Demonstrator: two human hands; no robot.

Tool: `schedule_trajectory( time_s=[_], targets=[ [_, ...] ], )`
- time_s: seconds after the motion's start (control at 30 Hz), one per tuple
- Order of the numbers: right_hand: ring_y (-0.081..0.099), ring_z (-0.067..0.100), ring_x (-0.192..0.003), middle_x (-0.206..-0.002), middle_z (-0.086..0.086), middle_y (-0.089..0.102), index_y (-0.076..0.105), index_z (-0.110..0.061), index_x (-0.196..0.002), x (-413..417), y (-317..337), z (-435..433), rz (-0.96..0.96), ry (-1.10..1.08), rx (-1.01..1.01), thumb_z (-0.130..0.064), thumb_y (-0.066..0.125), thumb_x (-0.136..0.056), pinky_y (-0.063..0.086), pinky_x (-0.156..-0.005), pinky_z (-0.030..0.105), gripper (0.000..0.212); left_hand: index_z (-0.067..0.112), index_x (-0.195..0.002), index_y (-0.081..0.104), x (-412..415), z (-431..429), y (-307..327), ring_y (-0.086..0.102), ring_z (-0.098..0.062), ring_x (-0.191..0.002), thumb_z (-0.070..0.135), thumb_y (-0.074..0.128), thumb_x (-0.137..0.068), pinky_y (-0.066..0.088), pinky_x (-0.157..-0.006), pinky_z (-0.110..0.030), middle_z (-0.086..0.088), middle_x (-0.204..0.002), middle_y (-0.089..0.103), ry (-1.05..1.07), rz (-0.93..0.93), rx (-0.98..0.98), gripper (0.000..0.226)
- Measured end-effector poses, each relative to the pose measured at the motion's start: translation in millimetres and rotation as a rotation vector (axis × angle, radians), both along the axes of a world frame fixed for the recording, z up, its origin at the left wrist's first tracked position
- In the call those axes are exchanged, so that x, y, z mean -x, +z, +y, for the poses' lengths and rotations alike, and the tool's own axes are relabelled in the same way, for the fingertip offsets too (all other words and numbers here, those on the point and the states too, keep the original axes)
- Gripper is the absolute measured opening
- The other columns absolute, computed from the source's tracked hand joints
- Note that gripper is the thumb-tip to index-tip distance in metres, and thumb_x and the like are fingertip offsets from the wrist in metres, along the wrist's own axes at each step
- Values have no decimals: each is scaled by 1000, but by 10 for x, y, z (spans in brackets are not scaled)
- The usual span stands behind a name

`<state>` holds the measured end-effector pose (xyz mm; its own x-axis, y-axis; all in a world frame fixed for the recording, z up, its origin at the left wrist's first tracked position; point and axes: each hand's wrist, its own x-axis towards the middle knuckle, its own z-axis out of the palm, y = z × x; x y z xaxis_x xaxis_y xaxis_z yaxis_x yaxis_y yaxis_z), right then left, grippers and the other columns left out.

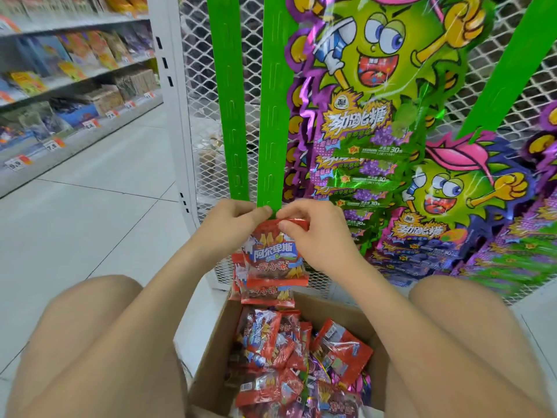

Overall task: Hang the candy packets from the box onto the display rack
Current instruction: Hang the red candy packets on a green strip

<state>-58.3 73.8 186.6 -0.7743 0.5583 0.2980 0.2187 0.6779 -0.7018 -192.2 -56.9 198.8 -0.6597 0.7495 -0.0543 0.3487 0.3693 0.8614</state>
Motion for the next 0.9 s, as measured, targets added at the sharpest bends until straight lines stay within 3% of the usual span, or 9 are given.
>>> schedule_trajectory(
  time_s=[0.13,0.23,0.3,0.37,0.63,0.67,0.77,0.83,0.9],
  targets=[
    [71,2,-78,-80,-10,74,62,-27,-94,56,-23,-52,112,-31,220,-20,84,-87,59,-80,39,25,22,-93,82,-4,-81,86,76,-8,-85,46,64,-103,55,-84,-32,9,-88,82,-34,-59,22,32],
    [52,-1,-53,-64,-13,58,57,-24,-84,115,-52,-90,129,-92,301,-19,84,-87,45,-61,29,28,19,-93,83,28,-88,94,78,-11,-88,53,66,-100,57,-89,-34,7,-89,82,-29,-71,41,37],
    [42,1,-47,-61,-15,46,56,-24,-81,138,-75,-108,115,-137,338,-20,83,-88,36,-57,23,29,16,-92,82,50,-80,88,79,-12,-83,54,66,-100,59,-84,-33,4,-87,82,-41,-86,74,42],
    [39,3,-51,-63,-13,45,56,-24,-79,153,-103,-115,98,-167,359,-21,83,-88,35,-58,24,29,15,-95,80,71,-64,63,79,-14,-82,54,62,-102,61,-81,-33,1,-87,82,-70,-75,113,43],
    [65,18,-86,-87,-2,67,59,-27,-79,158,-128,-105,1,-212,257,-20,79,-88,53,-77,34,23,4,-96,67,80,-20,-12,75,-30,-82,52,50,-109,59,-85,-46,-12,-85,77,-83,-39,115,52],
    [64,21,-92,-90,-4,66,59,-28,-78,147,-137,-114,-29,-199,213,-20,79,-88,53,-81,35,24,4,-90,61,82,-21,-17,67,-35,-74,52,50,-109,56,-81,-44,-17,-76,68,-78,-22,112,54],
    [62,21,-92,-85,-7,65,62,-27,-80,116,-148,-151,-78,-151,119,-19,78,-86,51,-79,35,20,8,-81,53,61,-32,-22,41,-21,-67,50,49,-110,36,-72,-38,-5,-67,39,-54,32,114,52],
    [63,13,-84,-81,-7,66,64,-24,-84,89,-115,-168,-53,-131,119,-20,79,-87,47,-72,30,16,0,-85,56,67,-42,-33,48,-22,-67,54,49,-109,45,-71,-44,-9,-69,49,-75,16,110,60],
    [65,10,-80,-82,-6,69,63,-24,-85,68,-63,-168,-6,-144,139,-20,80,-87,48,-69,26,17,-1,-97,67,81,-49,-57,70,-26,-78,59,50,-106,59,-88,-55,-11,-84,74,-94,-26,106,63]
  ],
)
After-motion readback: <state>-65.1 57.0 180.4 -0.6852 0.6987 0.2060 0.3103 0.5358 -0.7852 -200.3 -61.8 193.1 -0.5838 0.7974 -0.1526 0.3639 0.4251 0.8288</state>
